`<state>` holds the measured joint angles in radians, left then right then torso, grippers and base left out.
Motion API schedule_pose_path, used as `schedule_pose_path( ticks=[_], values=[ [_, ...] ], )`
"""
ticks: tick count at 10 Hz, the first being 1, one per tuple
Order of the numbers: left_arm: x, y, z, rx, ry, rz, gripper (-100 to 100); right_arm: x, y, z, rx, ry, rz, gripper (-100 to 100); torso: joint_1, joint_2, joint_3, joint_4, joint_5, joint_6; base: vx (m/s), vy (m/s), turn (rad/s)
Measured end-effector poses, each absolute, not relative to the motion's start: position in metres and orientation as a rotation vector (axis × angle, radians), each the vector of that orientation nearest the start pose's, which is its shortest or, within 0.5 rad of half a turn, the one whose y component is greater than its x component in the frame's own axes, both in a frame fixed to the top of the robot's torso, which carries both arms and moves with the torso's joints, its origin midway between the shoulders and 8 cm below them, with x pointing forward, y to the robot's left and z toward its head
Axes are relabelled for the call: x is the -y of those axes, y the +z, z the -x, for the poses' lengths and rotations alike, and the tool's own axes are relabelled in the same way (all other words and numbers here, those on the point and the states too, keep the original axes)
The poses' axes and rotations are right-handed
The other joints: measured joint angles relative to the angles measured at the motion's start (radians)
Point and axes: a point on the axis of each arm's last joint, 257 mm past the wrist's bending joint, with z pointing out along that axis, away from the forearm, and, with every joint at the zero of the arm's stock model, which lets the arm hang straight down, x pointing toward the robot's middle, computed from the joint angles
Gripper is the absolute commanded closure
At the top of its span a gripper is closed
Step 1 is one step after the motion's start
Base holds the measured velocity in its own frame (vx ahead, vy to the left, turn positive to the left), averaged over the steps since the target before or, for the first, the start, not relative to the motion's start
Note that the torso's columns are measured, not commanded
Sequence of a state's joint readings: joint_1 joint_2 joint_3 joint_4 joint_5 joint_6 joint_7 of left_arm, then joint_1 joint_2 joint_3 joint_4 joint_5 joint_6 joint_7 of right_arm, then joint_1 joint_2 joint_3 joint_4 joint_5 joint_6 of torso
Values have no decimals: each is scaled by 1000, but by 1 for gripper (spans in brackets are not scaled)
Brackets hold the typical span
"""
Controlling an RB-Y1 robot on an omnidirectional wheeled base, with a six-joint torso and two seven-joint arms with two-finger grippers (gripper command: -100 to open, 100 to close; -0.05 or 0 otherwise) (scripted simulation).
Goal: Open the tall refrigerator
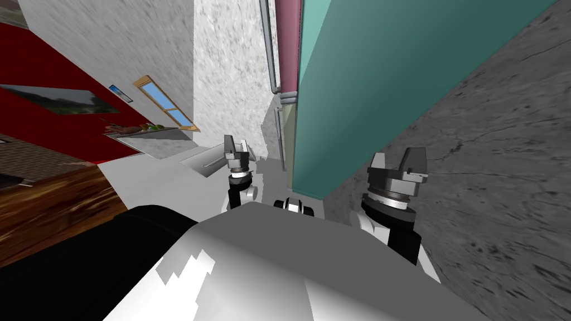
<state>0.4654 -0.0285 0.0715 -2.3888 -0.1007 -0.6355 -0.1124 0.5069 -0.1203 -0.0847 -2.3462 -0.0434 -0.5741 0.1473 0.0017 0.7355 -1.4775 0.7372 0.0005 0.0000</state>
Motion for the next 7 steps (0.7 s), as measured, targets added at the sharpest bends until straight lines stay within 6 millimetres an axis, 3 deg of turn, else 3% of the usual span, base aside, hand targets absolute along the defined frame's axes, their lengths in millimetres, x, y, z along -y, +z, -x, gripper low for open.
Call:
schedule_pose_path(
  ticks=[7],
  values=[
    [-272,102,-292,-478,-1120,351,0,289,57,-335,-756,944,-196,-100,-4,4,2,1,-1,0,105,178,-118]
  ],
)
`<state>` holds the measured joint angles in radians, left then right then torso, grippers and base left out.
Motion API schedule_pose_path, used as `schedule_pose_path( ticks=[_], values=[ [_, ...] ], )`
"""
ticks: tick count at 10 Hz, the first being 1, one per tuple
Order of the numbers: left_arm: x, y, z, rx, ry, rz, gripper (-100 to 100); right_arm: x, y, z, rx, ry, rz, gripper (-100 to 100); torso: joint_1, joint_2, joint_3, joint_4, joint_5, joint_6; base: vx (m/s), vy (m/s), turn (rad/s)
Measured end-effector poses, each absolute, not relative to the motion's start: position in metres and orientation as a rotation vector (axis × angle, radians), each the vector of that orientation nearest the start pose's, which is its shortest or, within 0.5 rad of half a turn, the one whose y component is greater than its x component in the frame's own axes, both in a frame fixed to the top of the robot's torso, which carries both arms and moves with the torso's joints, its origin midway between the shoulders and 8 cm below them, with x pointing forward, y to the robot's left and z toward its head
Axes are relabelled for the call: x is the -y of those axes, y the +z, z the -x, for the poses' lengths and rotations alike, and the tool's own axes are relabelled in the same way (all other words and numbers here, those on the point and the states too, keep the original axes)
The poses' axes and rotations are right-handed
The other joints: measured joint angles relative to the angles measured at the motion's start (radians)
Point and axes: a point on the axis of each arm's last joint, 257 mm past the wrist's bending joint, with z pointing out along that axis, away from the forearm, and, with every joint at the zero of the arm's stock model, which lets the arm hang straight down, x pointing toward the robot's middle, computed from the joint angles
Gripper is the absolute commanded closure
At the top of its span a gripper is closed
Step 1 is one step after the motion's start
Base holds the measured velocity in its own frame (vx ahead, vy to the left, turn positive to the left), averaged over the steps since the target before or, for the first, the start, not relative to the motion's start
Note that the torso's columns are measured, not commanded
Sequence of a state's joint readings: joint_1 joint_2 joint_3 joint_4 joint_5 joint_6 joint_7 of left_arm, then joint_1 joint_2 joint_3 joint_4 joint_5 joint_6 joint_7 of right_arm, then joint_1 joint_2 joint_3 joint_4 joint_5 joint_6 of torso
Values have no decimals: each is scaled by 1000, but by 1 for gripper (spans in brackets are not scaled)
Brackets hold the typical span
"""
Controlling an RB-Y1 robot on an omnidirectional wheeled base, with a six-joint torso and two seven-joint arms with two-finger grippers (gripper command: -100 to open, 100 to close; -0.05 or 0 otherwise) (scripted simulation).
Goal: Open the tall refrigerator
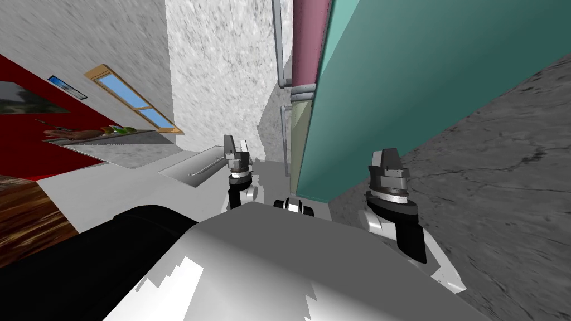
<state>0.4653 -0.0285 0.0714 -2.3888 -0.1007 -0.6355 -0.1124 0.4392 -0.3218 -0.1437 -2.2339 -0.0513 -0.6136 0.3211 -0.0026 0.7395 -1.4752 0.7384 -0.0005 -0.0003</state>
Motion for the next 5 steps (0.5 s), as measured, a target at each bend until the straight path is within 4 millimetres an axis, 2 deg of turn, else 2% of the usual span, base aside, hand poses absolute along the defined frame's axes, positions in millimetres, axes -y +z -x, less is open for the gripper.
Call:
schedule_pose_path(
  ticks=[5],
  values=[
    [-272,102,-292,-478,-1120,351,0,297,55,-347,-806,788,-40,-100,5,-2,-1,0,1,0,85,171,-110]
  ],
)
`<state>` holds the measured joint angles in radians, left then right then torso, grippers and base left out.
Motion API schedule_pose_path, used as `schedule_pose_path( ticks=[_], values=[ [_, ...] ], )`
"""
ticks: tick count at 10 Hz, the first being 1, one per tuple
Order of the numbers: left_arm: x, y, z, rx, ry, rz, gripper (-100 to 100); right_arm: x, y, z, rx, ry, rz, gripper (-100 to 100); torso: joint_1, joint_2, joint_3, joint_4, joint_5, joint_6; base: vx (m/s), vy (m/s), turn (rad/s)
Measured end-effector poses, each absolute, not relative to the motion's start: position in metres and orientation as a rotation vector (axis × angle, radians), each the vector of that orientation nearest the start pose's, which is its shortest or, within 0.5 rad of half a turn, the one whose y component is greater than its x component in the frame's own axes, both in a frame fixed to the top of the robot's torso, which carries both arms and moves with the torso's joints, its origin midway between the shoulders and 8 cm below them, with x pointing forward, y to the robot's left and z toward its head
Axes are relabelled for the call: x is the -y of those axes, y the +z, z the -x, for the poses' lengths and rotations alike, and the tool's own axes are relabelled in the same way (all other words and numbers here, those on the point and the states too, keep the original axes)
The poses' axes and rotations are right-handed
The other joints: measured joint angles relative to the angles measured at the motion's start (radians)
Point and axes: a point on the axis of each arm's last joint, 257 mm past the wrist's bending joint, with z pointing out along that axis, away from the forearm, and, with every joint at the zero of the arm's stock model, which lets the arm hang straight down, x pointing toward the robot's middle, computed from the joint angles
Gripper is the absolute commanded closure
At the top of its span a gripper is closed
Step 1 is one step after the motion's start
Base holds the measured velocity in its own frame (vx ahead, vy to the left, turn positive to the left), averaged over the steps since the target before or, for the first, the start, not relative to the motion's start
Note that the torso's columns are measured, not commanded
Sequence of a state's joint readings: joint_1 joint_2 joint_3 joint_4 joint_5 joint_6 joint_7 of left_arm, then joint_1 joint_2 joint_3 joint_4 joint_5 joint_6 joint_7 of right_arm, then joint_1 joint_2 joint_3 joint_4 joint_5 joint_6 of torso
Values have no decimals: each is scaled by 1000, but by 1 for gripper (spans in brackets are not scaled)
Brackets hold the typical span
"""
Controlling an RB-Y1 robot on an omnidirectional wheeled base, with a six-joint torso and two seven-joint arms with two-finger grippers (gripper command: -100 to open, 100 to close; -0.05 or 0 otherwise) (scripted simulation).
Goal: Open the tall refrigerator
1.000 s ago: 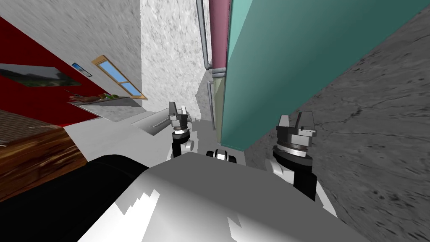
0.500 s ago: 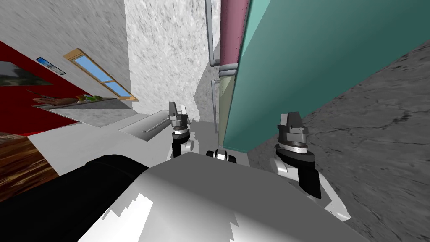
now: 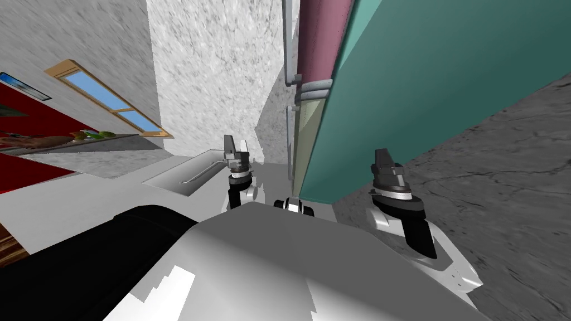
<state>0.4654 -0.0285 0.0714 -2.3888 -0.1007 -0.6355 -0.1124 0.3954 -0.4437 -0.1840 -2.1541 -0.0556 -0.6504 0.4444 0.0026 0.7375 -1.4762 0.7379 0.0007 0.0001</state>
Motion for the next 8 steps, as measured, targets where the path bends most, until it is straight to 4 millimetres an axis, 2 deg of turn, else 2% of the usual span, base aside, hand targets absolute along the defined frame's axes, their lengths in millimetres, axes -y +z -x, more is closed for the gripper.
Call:
schedule_pose_path(
  ticks=[6,8],
  values=[
    [-272,102,-292,-478,-1120,351,0,313,62,-365,-833,582,145,-100,1,0,0,0,0,0,83,193,-120],
    [-272,102,-292,-479,-1120,351,0,321,65,-370,-836,513,204,-100,-5,1,1,0,-2,0,70,196,-146]
  ],
)
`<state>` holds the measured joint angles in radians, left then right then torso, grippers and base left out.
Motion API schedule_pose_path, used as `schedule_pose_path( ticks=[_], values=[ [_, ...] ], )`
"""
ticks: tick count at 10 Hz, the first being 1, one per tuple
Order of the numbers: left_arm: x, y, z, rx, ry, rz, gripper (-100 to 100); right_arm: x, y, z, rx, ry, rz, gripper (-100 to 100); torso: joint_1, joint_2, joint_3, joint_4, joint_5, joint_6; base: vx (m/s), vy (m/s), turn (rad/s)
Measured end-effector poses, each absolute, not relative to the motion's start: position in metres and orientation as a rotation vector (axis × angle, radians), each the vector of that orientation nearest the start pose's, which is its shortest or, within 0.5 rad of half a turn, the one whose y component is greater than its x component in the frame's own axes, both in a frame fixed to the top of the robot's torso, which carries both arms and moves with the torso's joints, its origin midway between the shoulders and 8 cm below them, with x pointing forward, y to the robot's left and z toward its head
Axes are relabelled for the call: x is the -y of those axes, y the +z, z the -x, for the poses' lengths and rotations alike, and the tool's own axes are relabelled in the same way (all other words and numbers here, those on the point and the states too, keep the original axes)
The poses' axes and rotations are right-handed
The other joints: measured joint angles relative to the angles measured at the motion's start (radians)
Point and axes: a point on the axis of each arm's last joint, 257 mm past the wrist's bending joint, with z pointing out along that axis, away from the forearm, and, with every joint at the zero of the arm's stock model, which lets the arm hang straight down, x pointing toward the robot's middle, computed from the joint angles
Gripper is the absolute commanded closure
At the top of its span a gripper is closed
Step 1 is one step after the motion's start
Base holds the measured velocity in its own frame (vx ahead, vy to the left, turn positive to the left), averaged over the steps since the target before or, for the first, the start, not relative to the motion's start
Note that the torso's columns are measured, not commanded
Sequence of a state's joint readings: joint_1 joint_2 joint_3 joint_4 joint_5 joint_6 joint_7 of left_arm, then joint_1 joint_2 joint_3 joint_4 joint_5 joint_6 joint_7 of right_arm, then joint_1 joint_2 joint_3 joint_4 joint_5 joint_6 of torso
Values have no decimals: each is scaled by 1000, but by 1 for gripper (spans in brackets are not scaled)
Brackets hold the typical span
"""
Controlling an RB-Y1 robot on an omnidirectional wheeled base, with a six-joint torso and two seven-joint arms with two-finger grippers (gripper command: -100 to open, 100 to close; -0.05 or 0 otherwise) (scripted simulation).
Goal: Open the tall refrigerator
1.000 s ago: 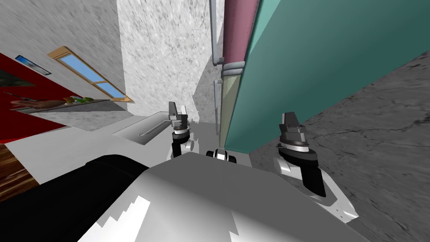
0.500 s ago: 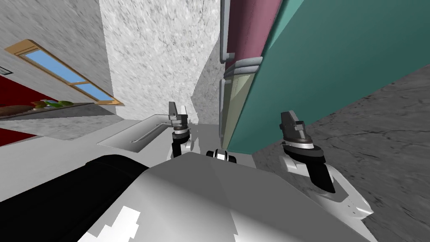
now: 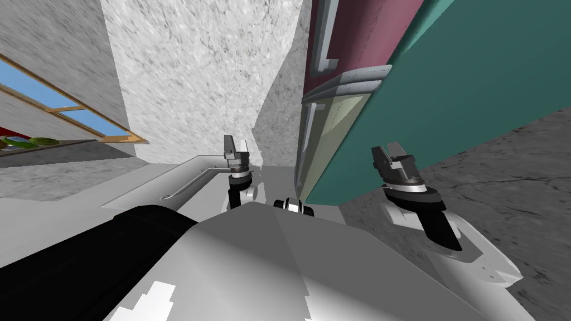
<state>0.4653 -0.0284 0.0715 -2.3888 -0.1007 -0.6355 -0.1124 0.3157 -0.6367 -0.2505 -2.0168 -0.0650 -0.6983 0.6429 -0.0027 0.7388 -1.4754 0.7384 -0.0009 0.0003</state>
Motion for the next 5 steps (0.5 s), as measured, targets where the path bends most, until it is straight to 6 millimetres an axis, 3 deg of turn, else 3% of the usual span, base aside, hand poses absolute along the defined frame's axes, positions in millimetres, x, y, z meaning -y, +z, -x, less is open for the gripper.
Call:
schedule_pose_path(
  ticks=[5],
  values=[
    [-272,102,-292,-479,-1120,351,0,342,76,-386,-837,327,349,-100,7,-4,-3,0,4,-3,62,169,-117]
  ],
)
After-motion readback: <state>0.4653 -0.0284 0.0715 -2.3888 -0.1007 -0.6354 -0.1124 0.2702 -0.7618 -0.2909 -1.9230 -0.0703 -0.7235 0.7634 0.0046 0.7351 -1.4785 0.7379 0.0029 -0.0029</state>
